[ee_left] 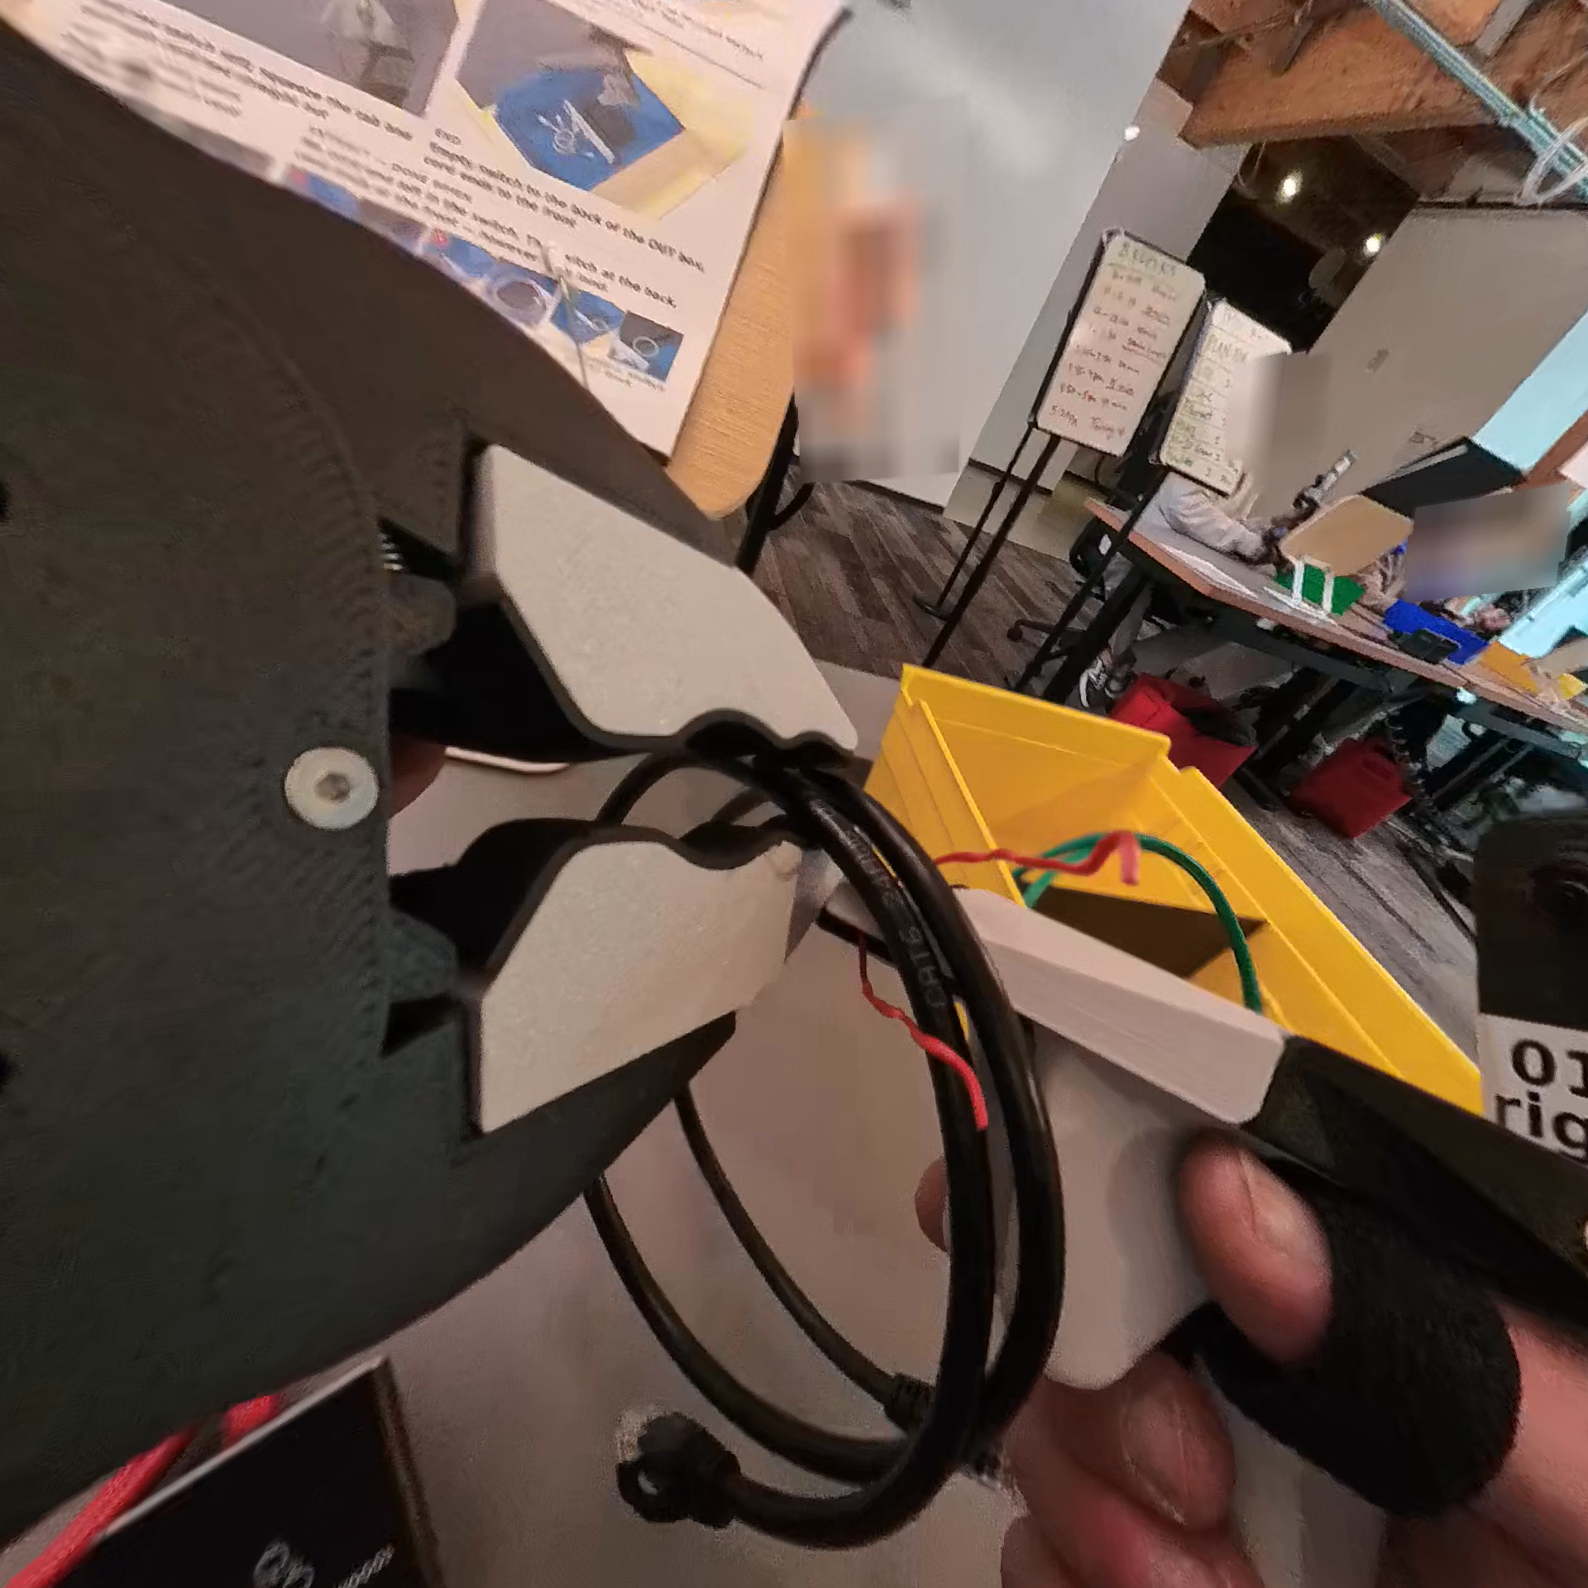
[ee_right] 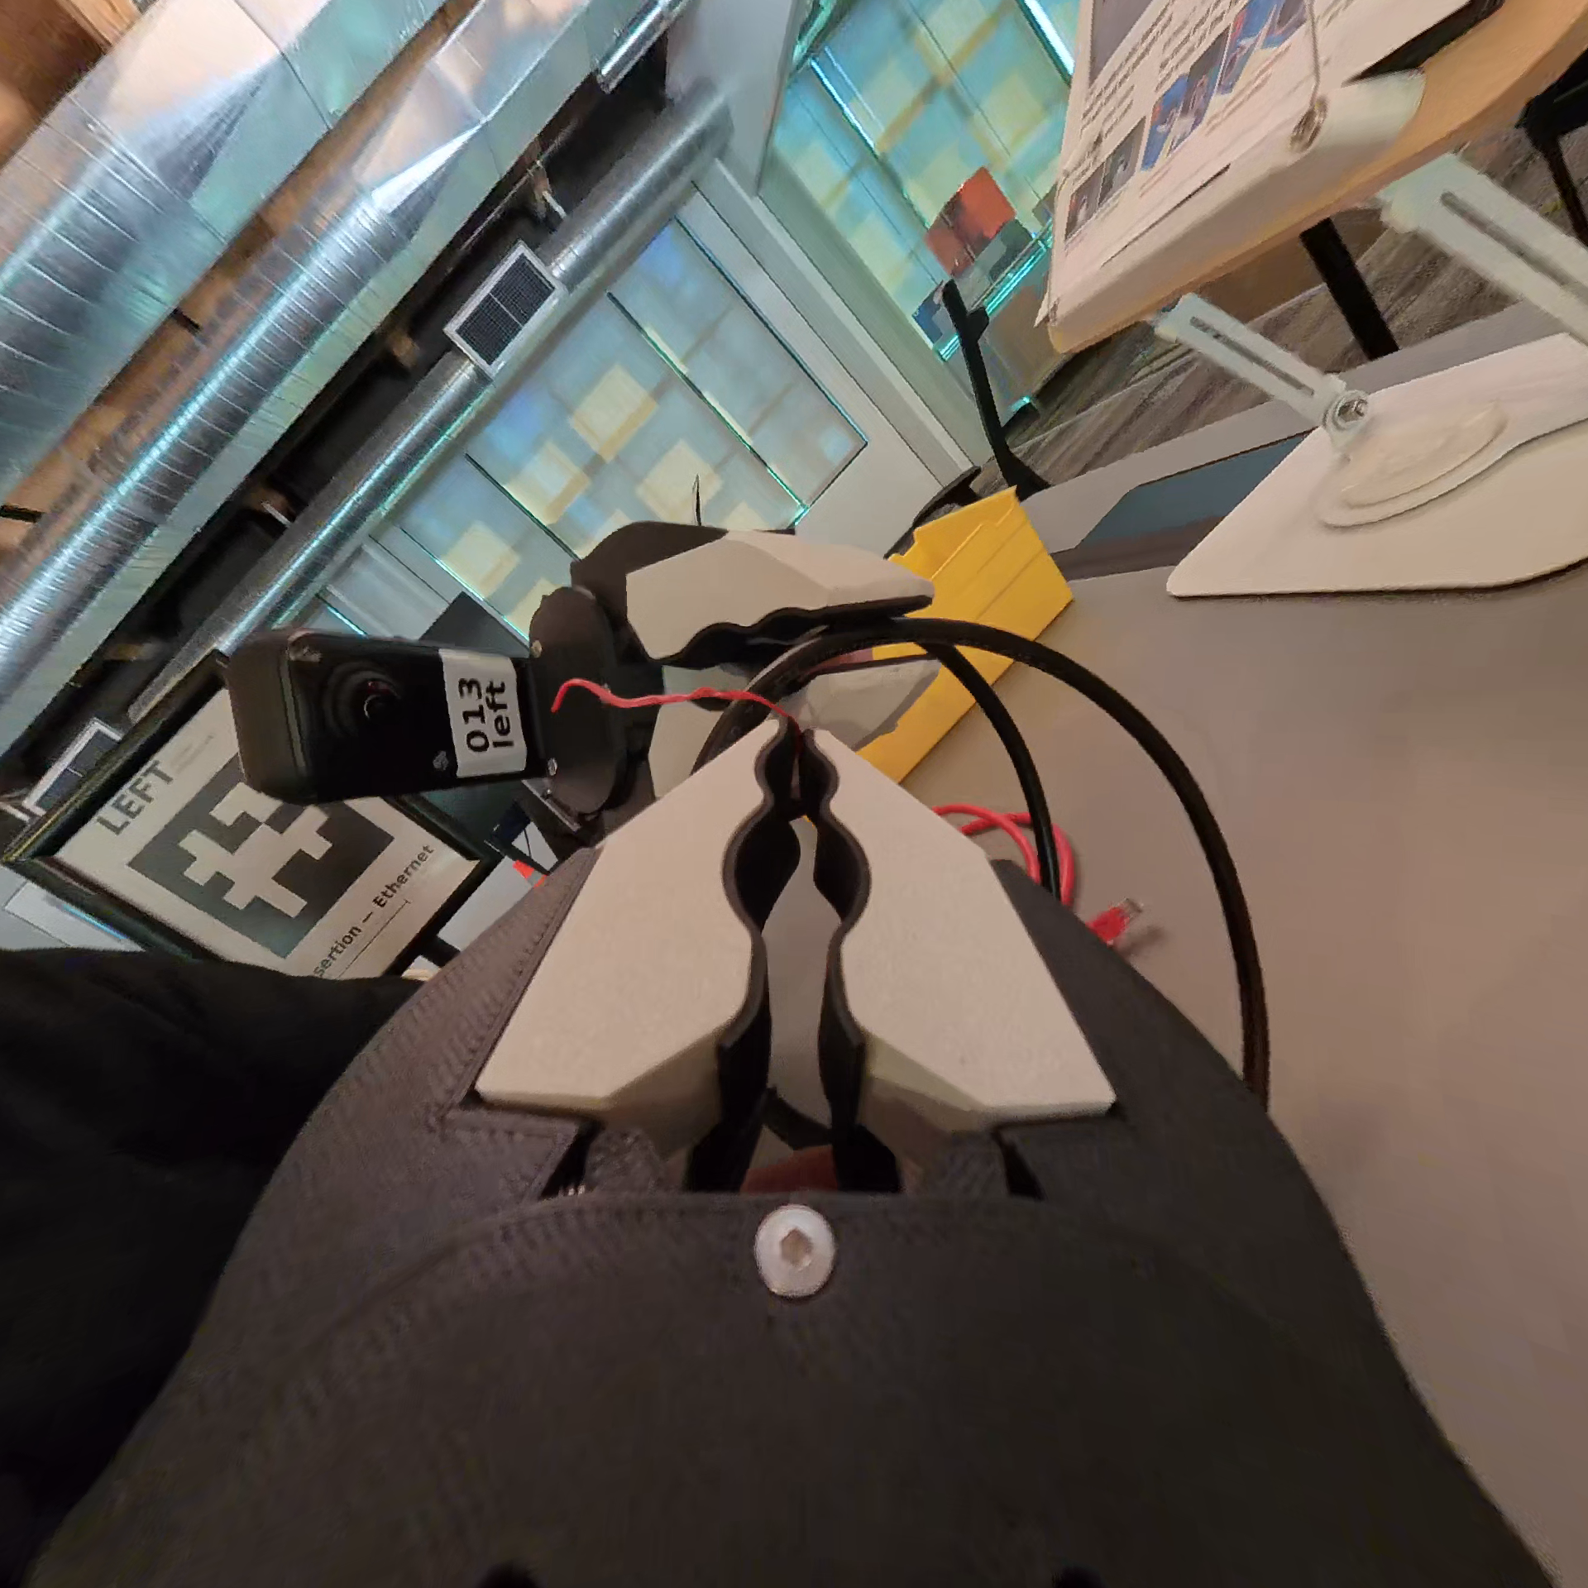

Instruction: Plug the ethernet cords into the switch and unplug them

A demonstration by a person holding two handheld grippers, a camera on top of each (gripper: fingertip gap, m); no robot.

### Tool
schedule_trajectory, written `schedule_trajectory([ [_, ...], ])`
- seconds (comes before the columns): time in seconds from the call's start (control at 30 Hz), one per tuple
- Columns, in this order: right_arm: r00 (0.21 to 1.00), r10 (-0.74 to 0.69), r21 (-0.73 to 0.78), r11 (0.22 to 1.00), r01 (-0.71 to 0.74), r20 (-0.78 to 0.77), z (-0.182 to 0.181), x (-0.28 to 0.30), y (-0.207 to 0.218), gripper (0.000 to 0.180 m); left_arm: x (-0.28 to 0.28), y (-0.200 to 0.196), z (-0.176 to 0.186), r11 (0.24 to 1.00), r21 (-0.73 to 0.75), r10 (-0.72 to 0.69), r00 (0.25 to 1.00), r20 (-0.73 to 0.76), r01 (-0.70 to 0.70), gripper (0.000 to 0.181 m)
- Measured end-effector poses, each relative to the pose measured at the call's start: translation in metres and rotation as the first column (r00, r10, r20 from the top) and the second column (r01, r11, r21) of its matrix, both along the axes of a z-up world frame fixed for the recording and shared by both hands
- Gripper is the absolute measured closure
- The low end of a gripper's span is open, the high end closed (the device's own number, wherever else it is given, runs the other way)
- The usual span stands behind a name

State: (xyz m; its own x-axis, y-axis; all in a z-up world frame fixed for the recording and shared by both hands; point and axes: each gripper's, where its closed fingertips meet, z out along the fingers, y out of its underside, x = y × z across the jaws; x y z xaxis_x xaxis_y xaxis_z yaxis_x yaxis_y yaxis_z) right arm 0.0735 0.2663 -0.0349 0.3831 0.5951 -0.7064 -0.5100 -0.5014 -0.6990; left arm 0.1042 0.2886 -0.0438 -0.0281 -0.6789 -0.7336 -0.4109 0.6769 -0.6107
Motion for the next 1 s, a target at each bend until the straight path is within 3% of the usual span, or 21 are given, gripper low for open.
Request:
schedule_trajectory([
  [0.33,0.976,-0.146,-0.084,0.987,0.134,-0.163,-0.033,0.002,-0.067,0.180,0.010,-0.068,-0.036,0.991,-0.020,-0.130,0.985,-0.111,0.129,0.170],
  [0.57,0.923,-0.210,-0.152,0.974,0.168,-0.324,-0.043,0.004,-0.087,0.180,0.017,-0.086,-0.044,0.982,-0.045,-0.187,0.970,-0.156,0.182,0.166],
  [1.0,0.872,-0.104,-0.123,0.991,0.051,-0.479,-0.032,-0.012,-0.098,0.180,0.014,-0.091,-0.049,0.972,-0.041,-0.231,0.921,-0.314,0.230,0.157],
])
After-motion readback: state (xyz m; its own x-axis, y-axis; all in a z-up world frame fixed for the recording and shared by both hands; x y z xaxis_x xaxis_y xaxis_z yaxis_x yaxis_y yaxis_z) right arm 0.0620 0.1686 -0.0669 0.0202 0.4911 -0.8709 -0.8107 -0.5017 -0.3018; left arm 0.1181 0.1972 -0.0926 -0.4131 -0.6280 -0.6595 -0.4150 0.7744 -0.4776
